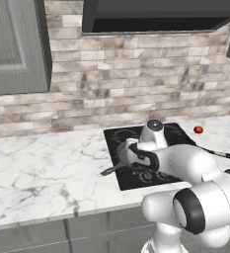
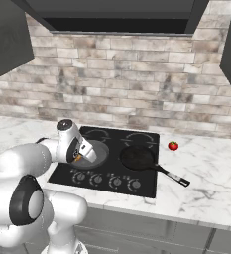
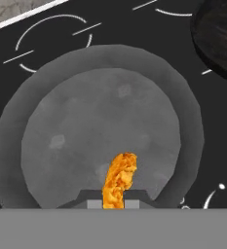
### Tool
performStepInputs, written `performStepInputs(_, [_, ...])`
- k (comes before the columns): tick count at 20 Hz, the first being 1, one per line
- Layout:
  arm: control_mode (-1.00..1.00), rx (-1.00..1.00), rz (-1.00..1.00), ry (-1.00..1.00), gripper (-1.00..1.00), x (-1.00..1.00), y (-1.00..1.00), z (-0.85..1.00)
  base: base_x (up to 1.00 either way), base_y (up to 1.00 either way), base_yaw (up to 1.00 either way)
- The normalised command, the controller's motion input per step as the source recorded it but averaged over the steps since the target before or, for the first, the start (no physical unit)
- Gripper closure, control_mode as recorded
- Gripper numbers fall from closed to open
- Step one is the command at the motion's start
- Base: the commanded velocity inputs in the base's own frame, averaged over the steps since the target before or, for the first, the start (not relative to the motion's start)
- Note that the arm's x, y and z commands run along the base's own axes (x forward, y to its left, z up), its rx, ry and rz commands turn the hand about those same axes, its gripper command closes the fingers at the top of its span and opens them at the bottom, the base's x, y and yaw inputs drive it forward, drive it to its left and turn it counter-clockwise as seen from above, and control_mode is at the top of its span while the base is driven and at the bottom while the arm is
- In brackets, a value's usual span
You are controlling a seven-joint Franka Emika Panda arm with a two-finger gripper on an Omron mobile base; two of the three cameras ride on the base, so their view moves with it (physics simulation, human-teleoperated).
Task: Place both pans onto different burners. Then place the tomato and the shrimp on different pans.
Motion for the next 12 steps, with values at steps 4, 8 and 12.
performStepInputs(4, [-1.00, 0.00, 0.00, 0.00, 1.00, 0.20, 0.00, -0.21, 0.00, 0.00, 0.00])
performStepInputs(8, [-1.00, 0.00, 0.00, 0.00, 1.00, 0.19, 0.00, -0.18, 0.00, 0.00, 0.00])
performStepInputs(12, [-1.00, -0.01, 0.00, 0.01, 1.00, 0.19, 0.01, -0.16, 0.00, 0.00, 0.00])
